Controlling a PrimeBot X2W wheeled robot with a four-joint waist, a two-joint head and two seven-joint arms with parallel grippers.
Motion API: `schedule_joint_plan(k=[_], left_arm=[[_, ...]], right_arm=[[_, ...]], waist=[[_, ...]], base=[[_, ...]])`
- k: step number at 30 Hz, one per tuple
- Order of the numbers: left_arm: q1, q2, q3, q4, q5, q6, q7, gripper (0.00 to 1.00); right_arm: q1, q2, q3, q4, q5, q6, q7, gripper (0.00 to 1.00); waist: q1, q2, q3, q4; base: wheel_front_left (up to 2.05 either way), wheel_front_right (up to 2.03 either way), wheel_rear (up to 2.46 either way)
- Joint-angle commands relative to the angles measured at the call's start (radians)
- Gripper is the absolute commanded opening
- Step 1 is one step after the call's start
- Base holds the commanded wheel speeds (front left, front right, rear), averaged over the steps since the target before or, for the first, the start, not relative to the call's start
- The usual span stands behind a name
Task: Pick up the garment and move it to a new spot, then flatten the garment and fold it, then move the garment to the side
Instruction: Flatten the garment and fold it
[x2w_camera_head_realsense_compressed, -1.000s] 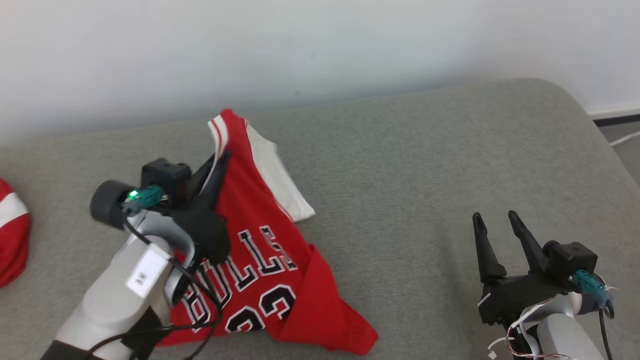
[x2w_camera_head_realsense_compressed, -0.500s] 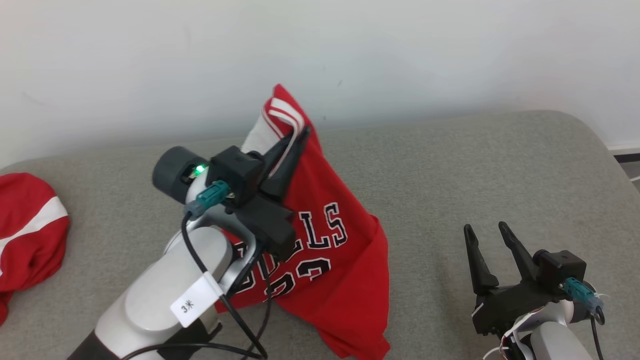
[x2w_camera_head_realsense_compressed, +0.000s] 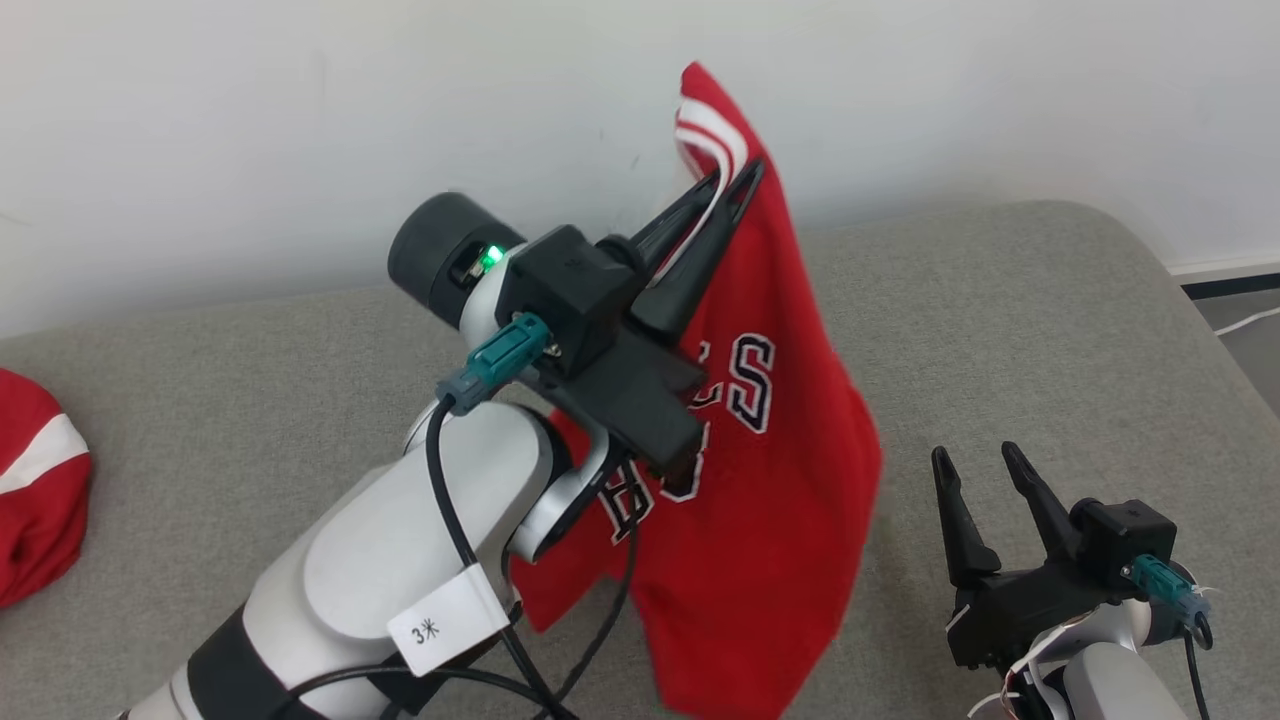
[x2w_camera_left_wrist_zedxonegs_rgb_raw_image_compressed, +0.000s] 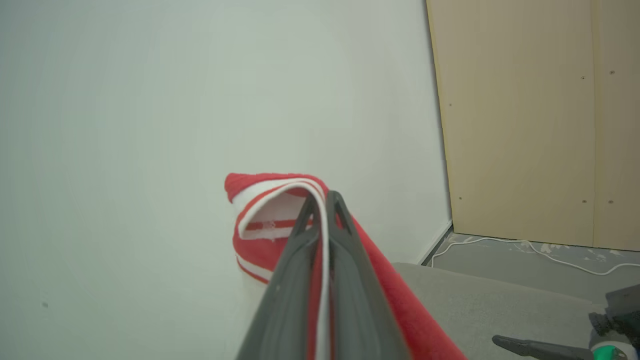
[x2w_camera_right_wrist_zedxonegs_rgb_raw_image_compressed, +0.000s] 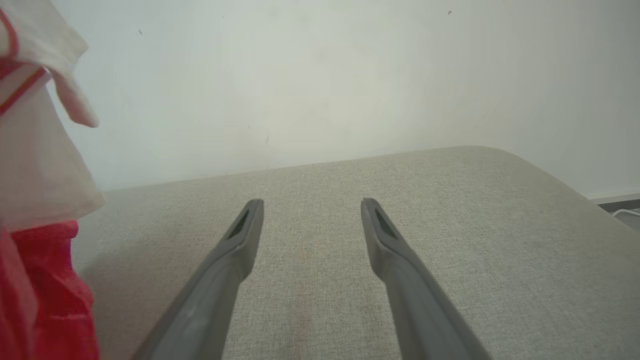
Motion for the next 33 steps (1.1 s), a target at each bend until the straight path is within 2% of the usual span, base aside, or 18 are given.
schedule_joint_plan(k=[1, 5, 9, 25, 33], left_arm=[[-0.011, -0.003, 0.005, -0.007, 0.002, 0.008, 0.002, 0.00], [-0.021, -0.009, 0.020, -0.023, -0.012, 0.021, 0.000, 0.00], [0.011, 0.019, 0.032, 0.015, -0.031, 0.026, 0.002, 0.00], [0.156, 0.098, 0.117, 0.329, -0.097, 0.078, -0.109, 0.00], [0.185, 0.175, 0.199, 0.375, -0.109, 0.104, -0.131, 0.00]], right_arm=[[0.007, -0.003, -0.004, -0.005, -0.006, 0.000, 0.000, 1.00], [0.004, -0.003, -0.003, -0.006, -0.008, 0.000, 0.000, 1.00], [-0.001, -0.003, -0.004, -0.008, -0.002, 0.000, 0.000, 1.00], [-0.019, -0.003, -0.010, -0.015, -0.017, 0.000, 0.000, 1.00], [-0.016, -0.003, -0.012, -0.018, -0.014, 0.000, 0.000, 1.00]], waist=[[0.0001, -0.0001, 0.000, 0.000], [0.0001, -0.0001, 0.005, 0.003], [0.0001, -0.0001, 0.013, 0.009], [0.0001, -0.0001, 0.057, 0.072], [0.0001, -0.0001, 0.064, 0.102]], base=[[0.00, 0.00, 0.00], [0.00, 0.00, 0.00], [0.00, 0.00, 0.00], [0.00, 0.00, 0.00], [0.00, 0.00, 0.00]])
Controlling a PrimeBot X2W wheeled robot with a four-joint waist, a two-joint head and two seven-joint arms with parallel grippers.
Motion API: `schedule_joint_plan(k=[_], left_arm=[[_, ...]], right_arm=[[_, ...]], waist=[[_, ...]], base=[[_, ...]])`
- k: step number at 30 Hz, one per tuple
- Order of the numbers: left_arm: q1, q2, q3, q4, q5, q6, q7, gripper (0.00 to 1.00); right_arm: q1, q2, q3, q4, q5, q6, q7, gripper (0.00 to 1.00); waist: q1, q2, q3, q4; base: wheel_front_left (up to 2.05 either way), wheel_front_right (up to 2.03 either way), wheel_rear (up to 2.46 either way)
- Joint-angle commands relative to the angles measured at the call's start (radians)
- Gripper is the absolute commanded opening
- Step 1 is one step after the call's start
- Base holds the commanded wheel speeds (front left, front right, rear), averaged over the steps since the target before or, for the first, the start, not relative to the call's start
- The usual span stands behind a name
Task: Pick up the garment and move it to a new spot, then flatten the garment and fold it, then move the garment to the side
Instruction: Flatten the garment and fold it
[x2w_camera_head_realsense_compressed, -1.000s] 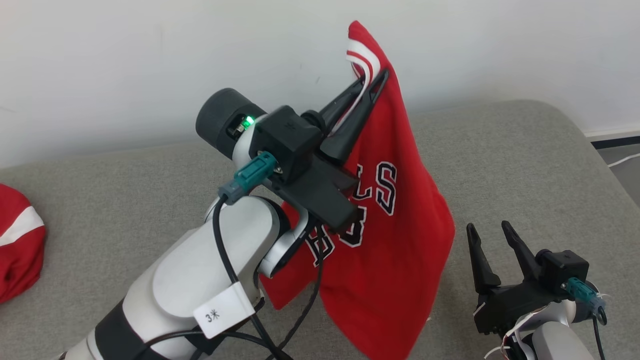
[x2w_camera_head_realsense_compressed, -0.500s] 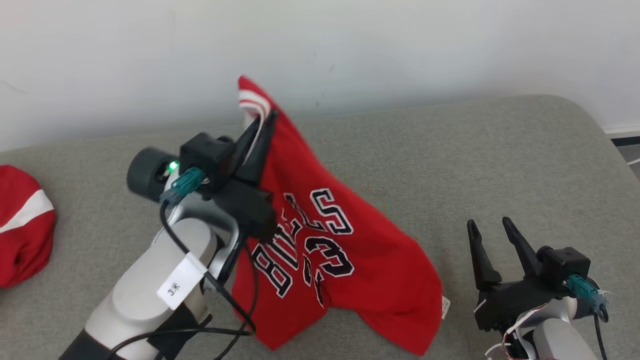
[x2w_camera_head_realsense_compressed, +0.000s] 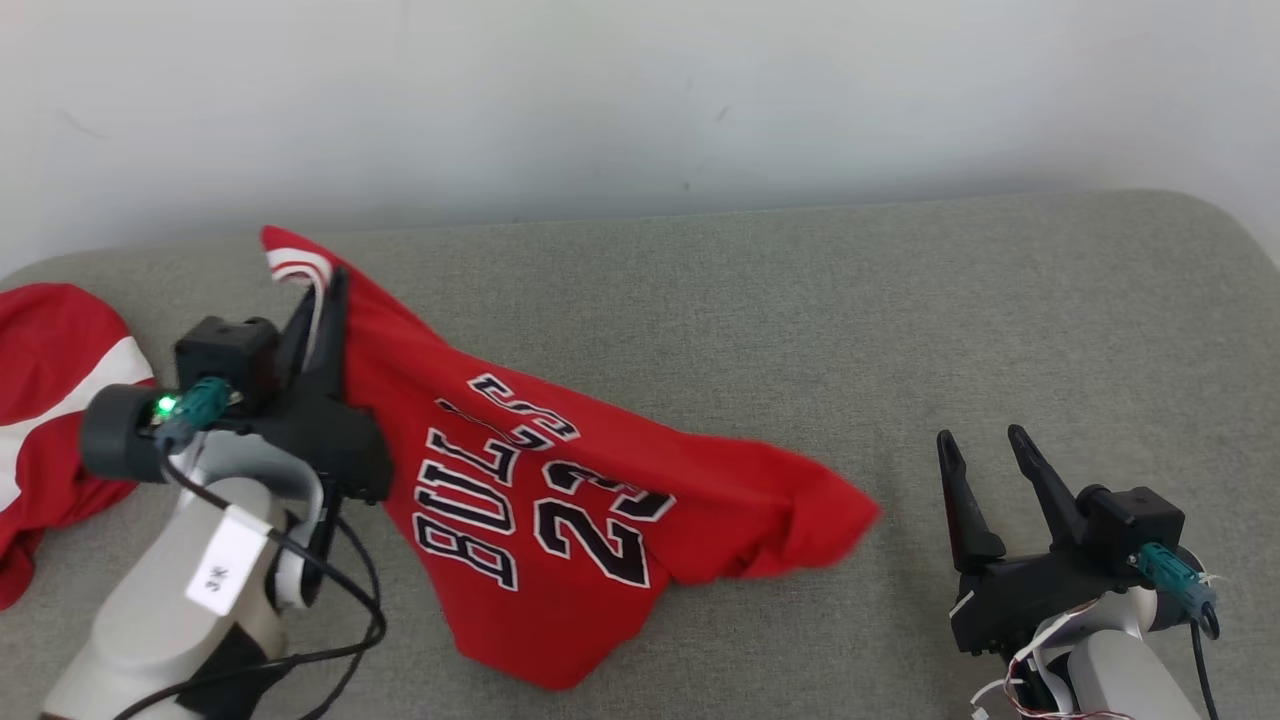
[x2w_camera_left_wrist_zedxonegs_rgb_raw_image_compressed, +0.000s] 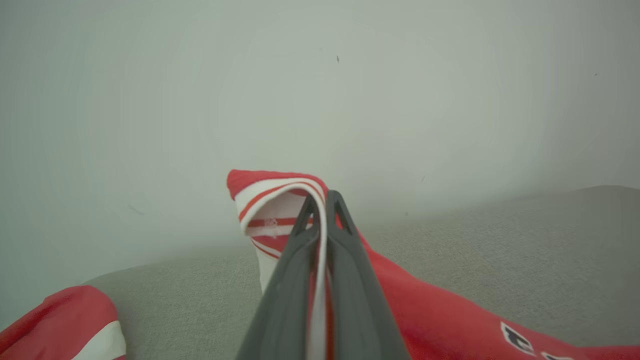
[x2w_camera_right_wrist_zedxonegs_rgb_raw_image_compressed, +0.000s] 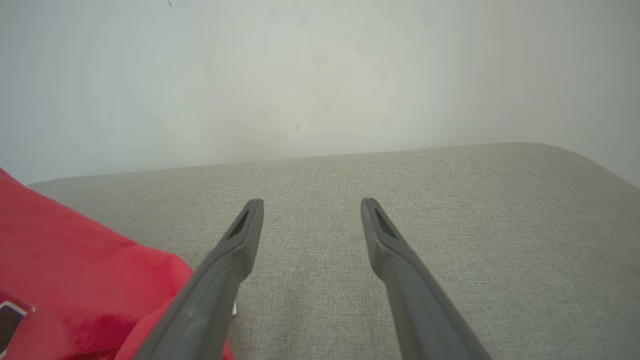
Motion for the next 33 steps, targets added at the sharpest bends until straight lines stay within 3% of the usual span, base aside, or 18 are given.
schedule_joint_plan(k=[1, 6, 10, 19, 20, 21, 22, 33], left_arm=[[0.024, 0.023, 0.021, 0.002, -0.008, 0.004, -0.007, 0.00], [0.067, 0.039, 0.037, 0.015, -0.028, -0.016, -0.009, 0.00], [0.112, 0.019, 0.045, 0.047, -0.050, -0.045, -0.010, 0.00], [0.151, -0.015, 0.150, 0.027, 0.036, -0.056, -0.011, 0.00], [0.158, -0.017, 0.165, 0.028, 0.052, -0.056, -0.011, 0.16], [0.163, -0.018, 0.172, 0.037, 0.068, -0.057, -0.011, 0.45], [0.166, -0.022, 0.179, 0.044, 0.082, -0.059, -0.011, 1.00], [0.227, -0.067, 0.273, -0.035, 0.216, -0.053, -0.011, 1.00]], right_arm=[[-0.004, -0.003, 0.002, -0.001, 0.001, 0.000, 0.000, 1.00], [-0.010, -0.004, 0.013, 0.002, 0.010, 0.000, 0.000, 1.00], [-0.016, -0.004, 0.016, 0.003, 0.012, 0.000, 0.000, 1.00], [-0.032, -0.003, 0.029, 0.003, -0.006, 0.000, 0.000, 1.00], [-0.033, -0.004, 0.029, 0.004, -0.007, 0.000, 0.000, 1.00], [-0.033, -0.003, 0.031, 0.004, -0.008, 0.000, 0.000, 1.00], [-0.034, -0.003, 0.031, 0.005, -0.009, 0.000, 0.000, 1.00], [-0.015, -0.004, 0.024, 0.011, -0.014, 0.000, 0.000, 1.00]], waist=[[-0.0001, -0.0001, 0.002, 0.008], [-0.0001, -0.0001, 0.004, 0.009], [-0.0001, -0.0001, 0.011, 0.008], [-0.0001, -0.0001, 0.029, -0.011], [-0.0001, -0.0001, 0.029, -0.013], [-0.0001, -0.0001, 0.029, -0.016], [-0.0001, -0.0001, 0.030, -0.018], [-0.0001, -0.0001, 0.004, 0.001]], base=[[0.00, 0.00, 0.00], [0.00, 0.00, 0.00], [0.00, 0.00, 0.00], [0.00, 0.00, 0.00], [0.00, 0.00, 0.00], [0.00, 0.00, 0.00], [0.00, 0.00, 0.00], [0.00, 0.00, 0.00]])
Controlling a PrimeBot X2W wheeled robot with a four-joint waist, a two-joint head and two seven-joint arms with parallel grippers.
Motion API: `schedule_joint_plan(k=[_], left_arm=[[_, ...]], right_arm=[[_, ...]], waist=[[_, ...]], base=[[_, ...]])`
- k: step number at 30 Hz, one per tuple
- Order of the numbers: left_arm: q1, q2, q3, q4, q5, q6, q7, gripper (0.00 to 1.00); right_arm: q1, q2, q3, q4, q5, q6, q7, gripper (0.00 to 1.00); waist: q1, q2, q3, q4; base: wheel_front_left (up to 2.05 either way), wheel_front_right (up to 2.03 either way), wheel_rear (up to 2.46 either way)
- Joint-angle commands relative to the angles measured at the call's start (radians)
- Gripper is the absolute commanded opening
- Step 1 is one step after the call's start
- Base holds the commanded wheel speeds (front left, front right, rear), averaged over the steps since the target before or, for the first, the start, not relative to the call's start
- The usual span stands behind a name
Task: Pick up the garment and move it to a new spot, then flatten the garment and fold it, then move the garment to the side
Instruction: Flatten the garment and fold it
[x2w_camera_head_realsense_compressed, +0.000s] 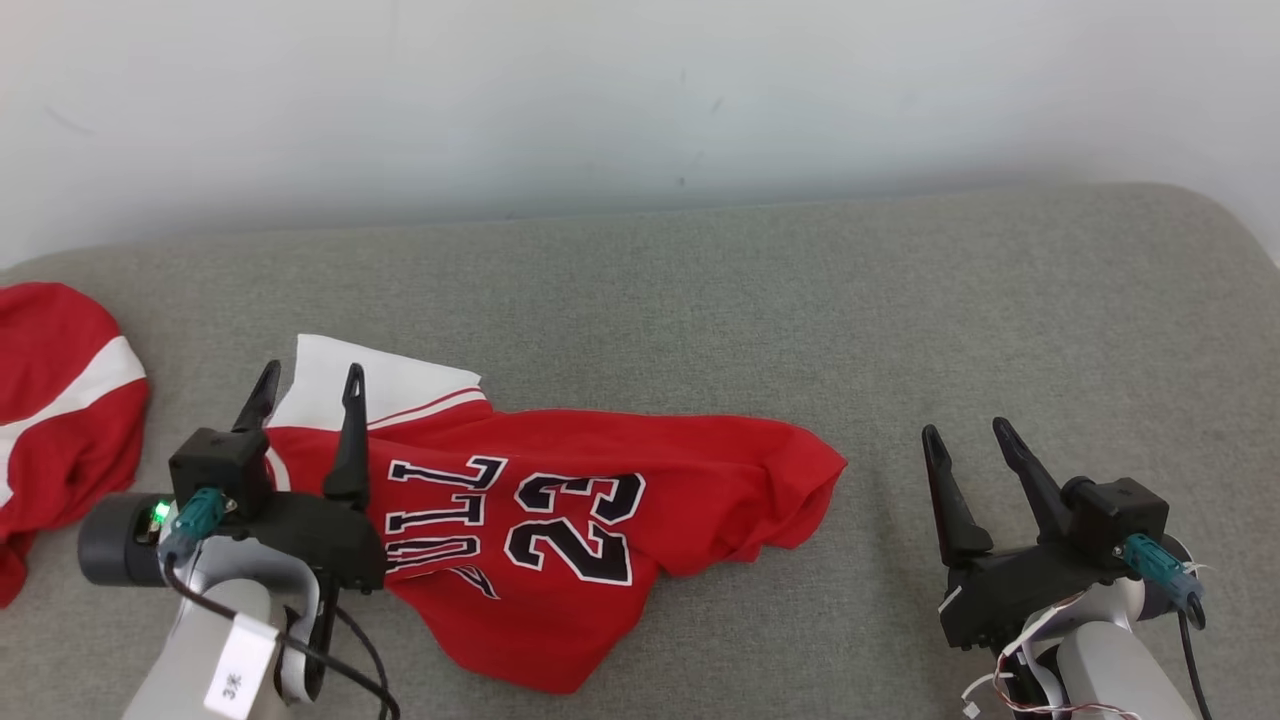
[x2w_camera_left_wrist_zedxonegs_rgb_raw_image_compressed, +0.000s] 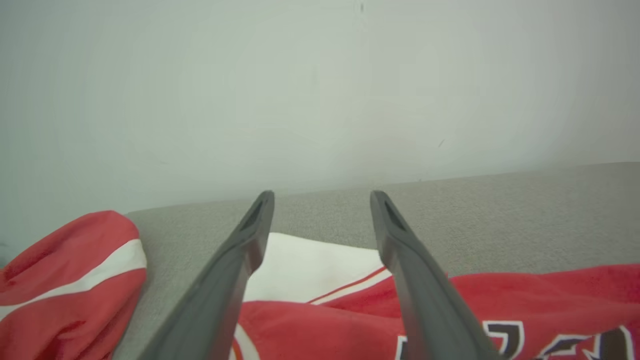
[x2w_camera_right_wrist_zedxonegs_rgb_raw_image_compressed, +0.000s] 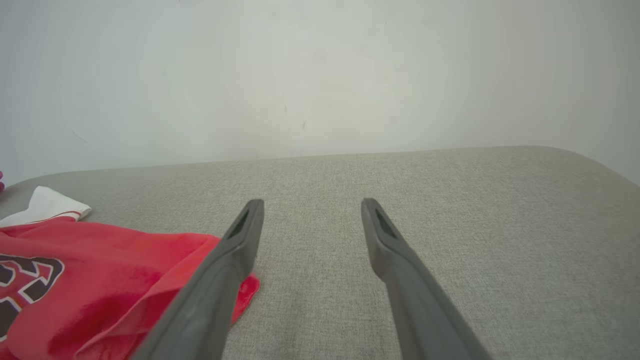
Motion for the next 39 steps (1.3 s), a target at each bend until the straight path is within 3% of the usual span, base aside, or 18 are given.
schedule_joint_plan(k=[1, 20, 39], left_arm=[[0.025, -0.004, 0.016, -0.029, 0.019, 0.006, -0.007, 1.00], [0.255, -0.093, 0.113, -0.359, 0.167, -0.006, -0.006, 1.00], [0.427, -0.096, 0.294, -0.497, 0.180, 0.034, -0.006, 1.00]], right_arm=[[0.008, -0.004, -0.002, 0.001, -0.007, 0.000, 0.000, 1.00], [0.046, -0.004, 0.010, 0.011, -0.002, 0.000, 0.004, 1.00], [0.068, -0.004, 0.050, -0.049, 0.041, 0.000, 0.090, 1.00]], waist=[[0.0000, -0.0001, -0.010, 0.011], [0.0000, -0.0001, -0.039, 0.071], [0.0000, -0.0001, -0.016, 0.060]], base=[[0.00, 0.00, 0.00], [0.00, 0.00, 0.00], [0.00, 0.00, 0.00]])
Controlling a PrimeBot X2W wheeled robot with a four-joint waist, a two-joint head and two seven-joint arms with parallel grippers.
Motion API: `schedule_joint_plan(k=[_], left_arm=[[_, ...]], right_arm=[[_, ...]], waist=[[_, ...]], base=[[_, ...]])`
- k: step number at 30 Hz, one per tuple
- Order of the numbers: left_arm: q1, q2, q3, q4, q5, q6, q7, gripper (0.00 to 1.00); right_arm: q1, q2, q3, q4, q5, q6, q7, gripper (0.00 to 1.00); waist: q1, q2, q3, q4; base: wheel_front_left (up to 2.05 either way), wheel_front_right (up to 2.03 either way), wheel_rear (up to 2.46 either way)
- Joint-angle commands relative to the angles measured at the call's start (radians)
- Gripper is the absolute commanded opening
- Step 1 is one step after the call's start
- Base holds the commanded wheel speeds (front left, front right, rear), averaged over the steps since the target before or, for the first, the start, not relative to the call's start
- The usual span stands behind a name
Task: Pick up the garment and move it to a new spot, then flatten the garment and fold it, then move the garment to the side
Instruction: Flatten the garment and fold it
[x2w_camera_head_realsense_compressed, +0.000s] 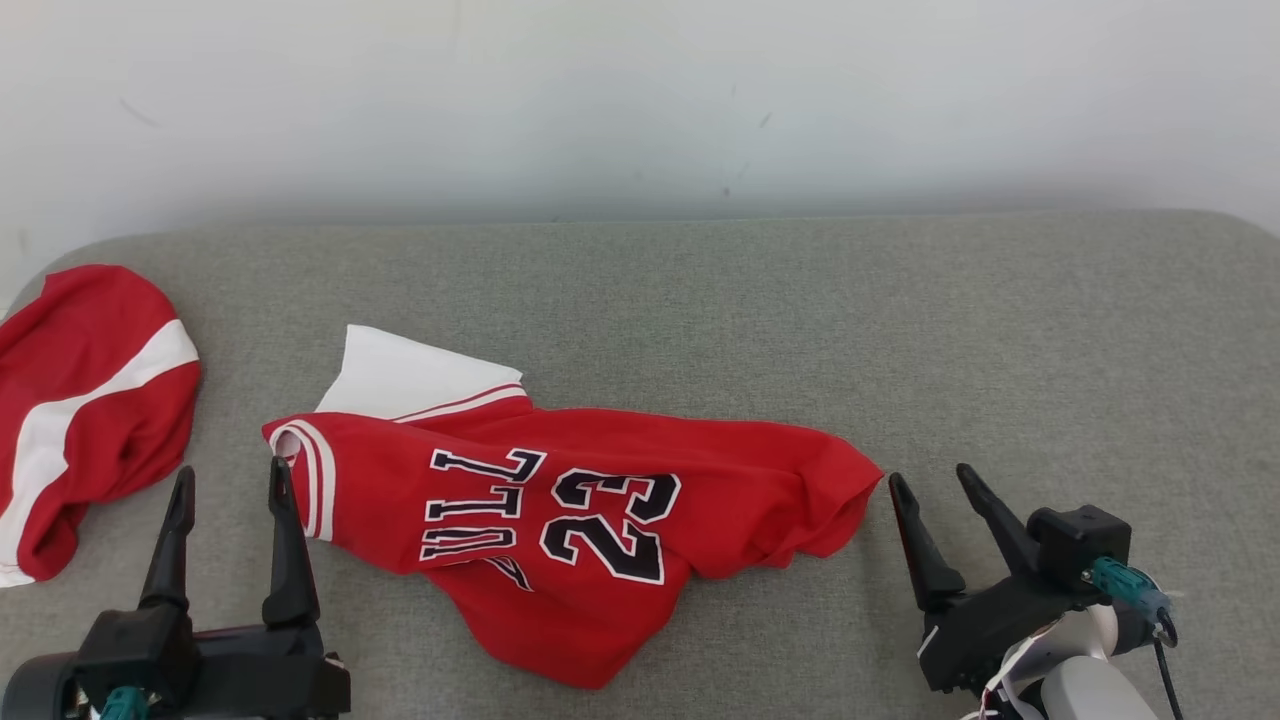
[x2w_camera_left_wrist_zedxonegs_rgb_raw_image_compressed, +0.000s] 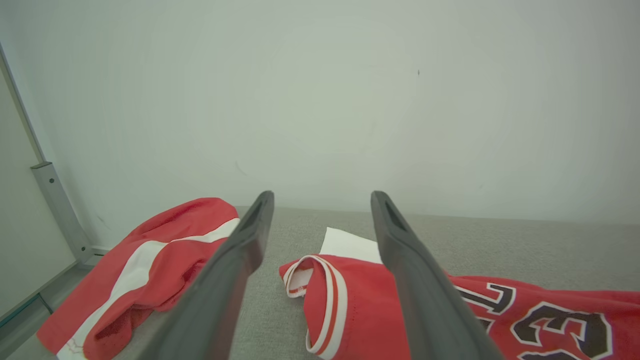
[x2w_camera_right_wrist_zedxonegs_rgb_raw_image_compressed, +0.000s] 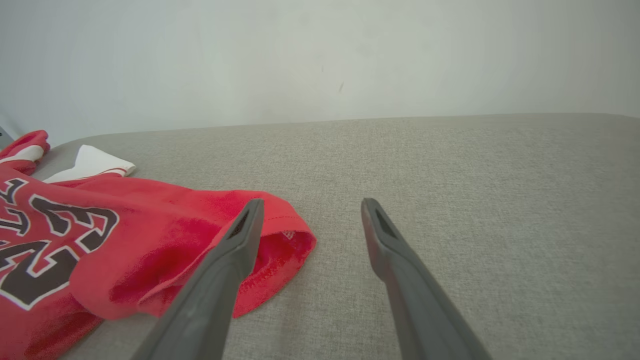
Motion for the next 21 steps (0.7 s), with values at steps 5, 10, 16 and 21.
schedule_joint_plan(k=[5, 10, 16, 21], left_arm=[[0.031, -0.009, 0.029, -0.021, 0.015, -0.004, -0.005, 1.00], [0.033, -0.022, 0.037, -0.021, 0.021, -0.013, -0.005, 1.00], [0.032, -0.037, 0.039, -0.012, 0.024, -0.023, -0.005, 1.00], [0.023, -0.043, 0.040, -0.002, 0.026, -0.035, -0.005, 1.00]], right_arm=[[0.031, -0.026, 0.057, -0.086, 0.075, 0.000, 0.126, 1.00], [0.056, -0.037, 0.089, -0.176, 0.125, 0.000, 0.253, 1.00], [0.071, -0.039, 0.094, -0.197, 0.169, 0.000, 0.376, 1.00], [0.062, -0.032, 0.089, -0.151, 0.170, 0.000, 0.394, 1.00]], waist=[[0.0000, 0.0000, -0.002, 0.020], [0.0000, 0.0000, -0.002, 0.036], [0.0000, 0.0000, -0.004, 0.061], [0.0000, 0.0000, -0.006, 0.082]], base=[[0.00, 0.00, 0.00], [0.00, 0.00, 0.00], [0.00, 0.00, 0.00], [0.00, 0.00, 0.00]])
